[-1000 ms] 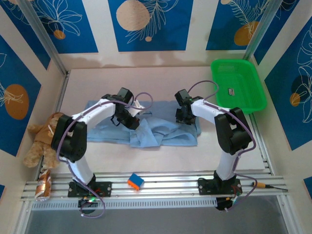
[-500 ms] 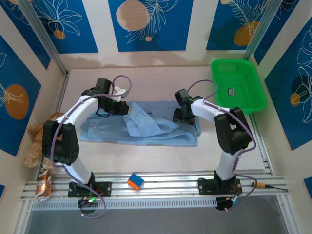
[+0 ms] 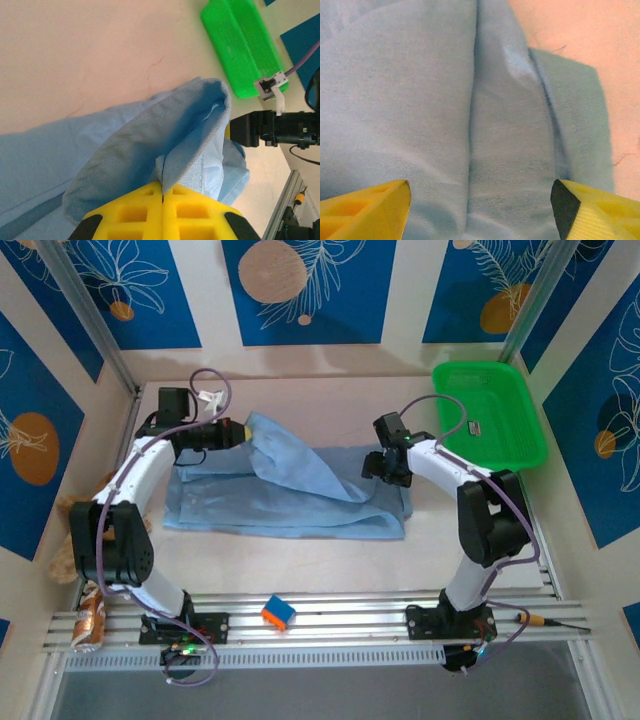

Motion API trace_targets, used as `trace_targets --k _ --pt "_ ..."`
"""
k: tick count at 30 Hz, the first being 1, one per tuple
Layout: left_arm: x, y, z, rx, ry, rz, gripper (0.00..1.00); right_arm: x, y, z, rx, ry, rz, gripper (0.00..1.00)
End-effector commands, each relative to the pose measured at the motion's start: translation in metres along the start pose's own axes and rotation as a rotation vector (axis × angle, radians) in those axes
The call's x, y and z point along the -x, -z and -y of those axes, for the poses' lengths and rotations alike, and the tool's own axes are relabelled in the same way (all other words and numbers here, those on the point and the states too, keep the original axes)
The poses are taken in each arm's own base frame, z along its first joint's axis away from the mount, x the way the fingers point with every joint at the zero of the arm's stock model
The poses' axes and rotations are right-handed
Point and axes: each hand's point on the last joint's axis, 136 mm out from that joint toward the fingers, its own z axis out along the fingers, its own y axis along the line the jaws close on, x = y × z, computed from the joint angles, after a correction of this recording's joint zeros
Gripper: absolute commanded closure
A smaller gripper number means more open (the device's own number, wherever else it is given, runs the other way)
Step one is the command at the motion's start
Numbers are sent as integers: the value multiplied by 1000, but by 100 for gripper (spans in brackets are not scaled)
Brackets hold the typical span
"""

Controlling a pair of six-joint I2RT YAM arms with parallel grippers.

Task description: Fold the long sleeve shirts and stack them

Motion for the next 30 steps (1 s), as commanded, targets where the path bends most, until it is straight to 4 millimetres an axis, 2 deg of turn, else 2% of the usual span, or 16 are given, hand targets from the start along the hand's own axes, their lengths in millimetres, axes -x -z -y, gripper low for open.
trace_targets --k 1,5,9,12,17,21,24,26,30 --pt "15 13 8 -49 2 60 100 4 11 -2 25 20 14 24" --pt "17 15 -10 4 30 59 100 2 11 -6 45 34 3 24" --pt "12 11 -37 102 56 32 100 -2 14 -18 86 71 -1 25" --pt "10 11 -58 202 72 8 100 -7 24 -39 147 132 21 25" --pt "17 9 -71 258 74 9 100 -24 42 -69 223 225 37 27" --pt "34 11 -51 197 54 54 100 -38 47 -76 237 237 36 28" --pt "53 17 -24 138 12 113 100 -47 47 -80 263 255 50 29" --pt "64 19 -2 107 -37 142 100 -50 43 -75 251 238 56 30" --pt "82 21 46 39 -136 172 100 -46 36 -50 152 160 53 32"
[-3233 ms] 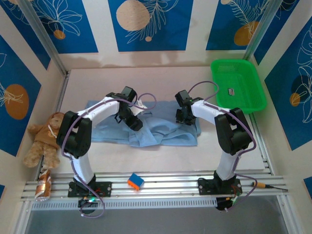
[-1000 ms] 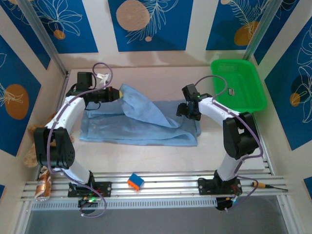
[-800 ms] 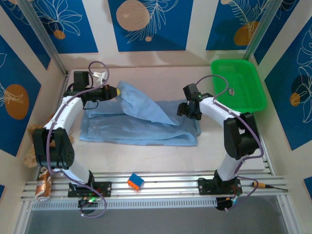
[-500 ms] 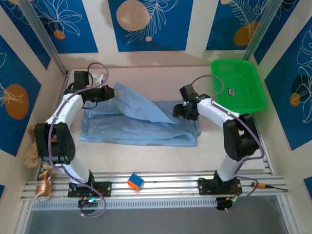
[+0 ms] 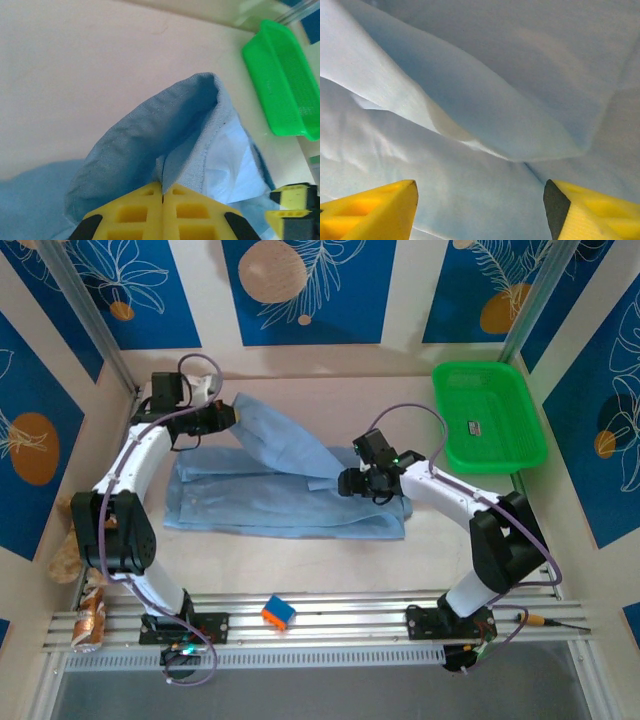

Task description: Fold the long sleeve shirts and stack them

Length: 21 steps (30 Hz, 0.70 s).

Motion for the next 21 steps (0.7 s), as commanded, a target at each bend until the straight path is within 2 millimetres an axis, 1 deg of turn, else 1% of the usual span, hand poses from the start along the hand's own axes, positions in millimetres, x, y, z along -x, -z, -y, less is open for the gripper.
trace_targets --k 1,3,6,9,12,14,16,17,21 --pt "37 26 71 -130 -146 105 100 6 6 20 -67 -80 31 32" --pt "39 38 94 -158 -193 129 100 9 12 30 -79 -113 45 33" --pt "38 61 124 -198 -252 165 100 14 22 36 -64 -128 75 33" --pt "26 79 155 -239 -316 180 100 16 29 41 -61 -138 93 33" --pt "14 89 175 -249 -357 171 100 16 32 42 -56 -147 101 33" --pt "8 92 182 -253 -356 160 100 14 33 41 -50 -151 98 33" --pt "3 90 185 -250 -355 139 100 13 33 41 -40 -155 99 33" --pt "-1 87 183 -230 -353 124 100 12 32 40 -35 -156 98 33" --pt "-9 72 160 -144 -307 76 100 12 30 35 -12 -146 88 33"
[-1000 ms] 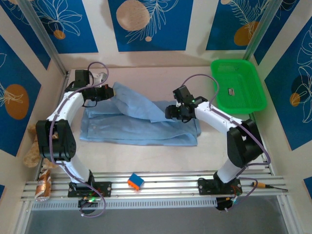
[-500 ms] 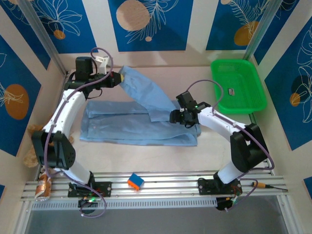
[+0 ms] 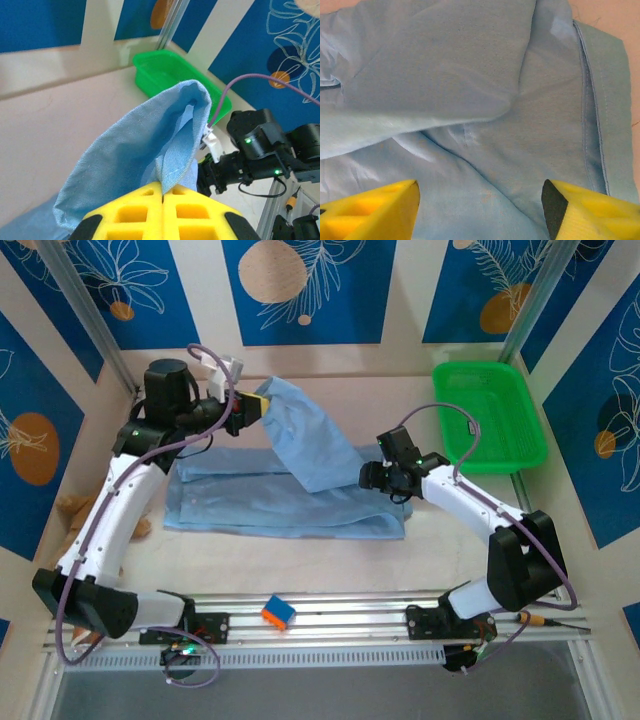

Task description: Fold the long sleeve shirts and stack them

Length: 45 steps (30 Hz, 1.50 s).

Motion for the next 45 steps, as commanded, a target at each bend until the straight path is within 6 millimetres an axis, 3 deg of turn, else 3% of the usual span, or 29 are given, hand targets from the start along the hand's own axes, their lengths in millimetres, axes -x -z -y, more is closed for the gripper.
trace_targets --k 1,4,15,19,25,31,37,41,45 --pt "-21 -10 -25 95 45 -75 100 -1 1 -7 40 -6 -7 33" --pt "-33 -19 -52 191 64 -115 100 -1 -5 -14 64 9 -30 33" --pt "-83 -36 -193 558 145 -322 100 5 -39 -52 77 89 -111 35" --pt "-103 -38 -223 614 178 -375 100 6 -54 -64 67 109 -147 35" --pt "-140 -28 -255 699 223 -490 100 8 -81 -58 -39 105 -205 36" --pt "-163 -13 -268 751 233 -592 100 11 -107 -42 -168 136 -241 36" --pt "-147 1 -246 730 220 -586 100 12 -120 -26 -236 153 -255 36" --pt "-146 19 -243 777 217 -625 100 14 -119 -24 -232 165 -240 36" --pt "-119 31 -225 774 199 -557 100 17 -111 -34 -165 240 -182 36"
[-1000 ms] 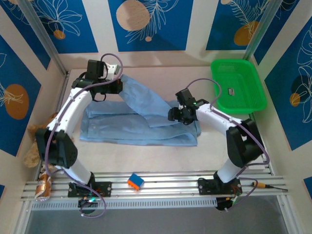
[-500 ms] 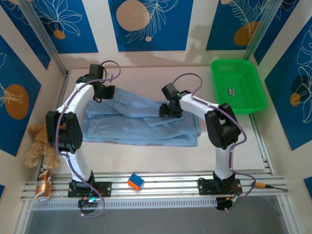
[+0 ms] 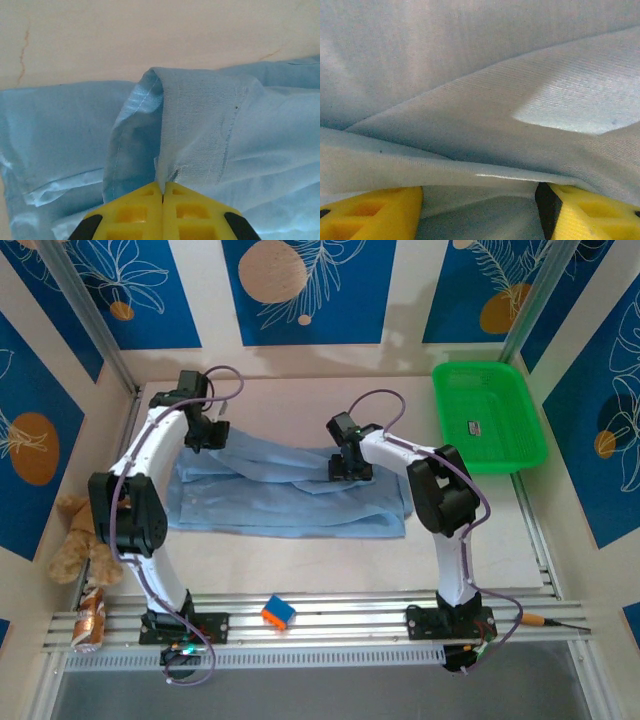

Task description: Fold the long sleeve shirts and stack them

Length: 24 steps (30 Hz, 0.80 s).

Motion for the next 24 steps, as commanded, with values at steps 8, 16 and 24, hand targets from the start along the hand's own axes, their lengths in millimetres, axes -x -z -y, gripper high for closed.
trace_targets --k 8,16,24 --pt "22 100 22 -108 42 189 100 -9 51 -13 134 165 159 35" --pt "1 68 15 -82 78 86 100 -26 72 -46 200 239 148 33" --pt "-3 22 -16 66 44 -32 100 -25 34 -43 103 182 15 33"
